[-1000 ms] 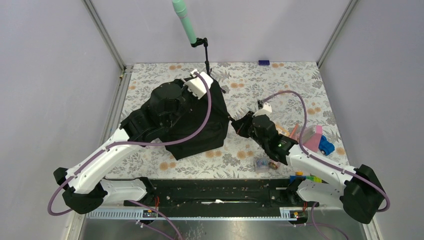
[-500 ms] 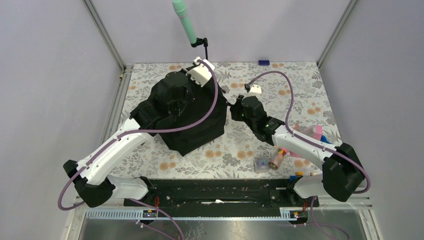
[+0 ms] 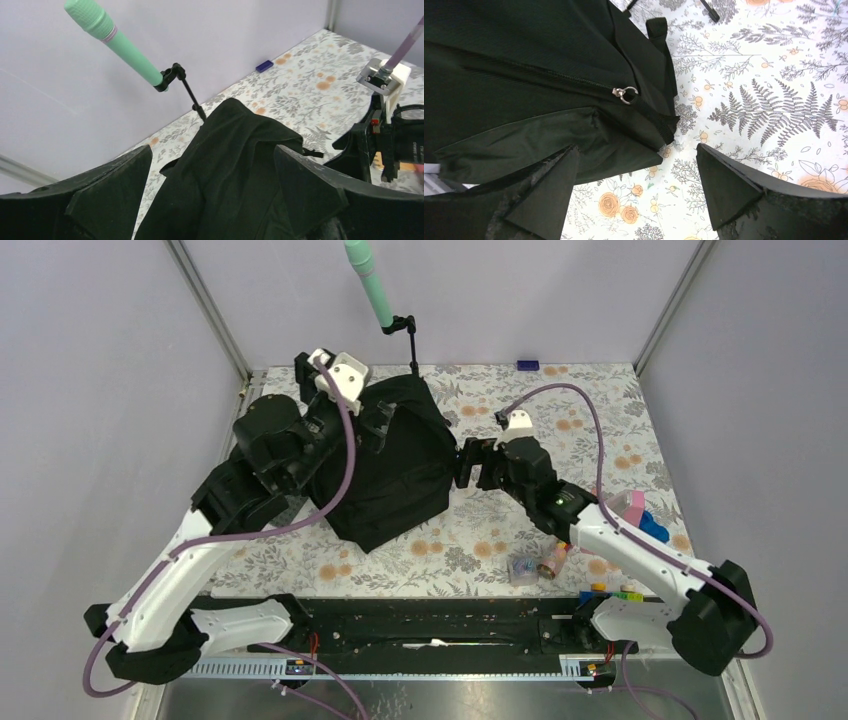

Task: Pack the student bag
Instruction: Zip the student bag at the center of the board.

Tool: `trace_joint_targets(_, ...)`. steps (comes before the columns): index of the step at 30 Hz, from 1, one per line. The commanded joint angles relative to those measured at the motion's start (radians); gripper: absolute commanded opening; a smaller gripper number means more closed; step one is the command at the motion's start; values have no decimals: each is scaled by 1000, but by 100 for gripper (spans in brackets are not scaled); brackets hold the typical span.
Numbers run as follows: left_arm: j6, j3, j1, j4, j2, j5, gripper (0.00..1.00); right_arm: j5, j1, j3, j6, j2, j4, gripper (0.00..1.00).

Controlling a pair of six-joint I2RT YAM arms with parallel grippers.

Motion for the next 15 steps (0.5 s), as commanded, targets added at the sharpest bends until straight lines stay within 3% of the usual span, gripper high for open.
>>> trace_joint_targets(1,-64,65,3,-108,-31,102,99,-24,-6,-18,-26,-88,-29,96)
trace_joint_targets(4,-83,50,2,-193,-54,140,99,-41,-5,-16,-38,-102,-54,97)
trace_joint_targets(9,-126,-57,2,-216,-159,67,99,-84,-5,-9,-43,-137,-80,99)
trace_joint_targets(15,-201,-193,3,-194,-284,-112,99,-166,45,-190,10,-258,128,98)
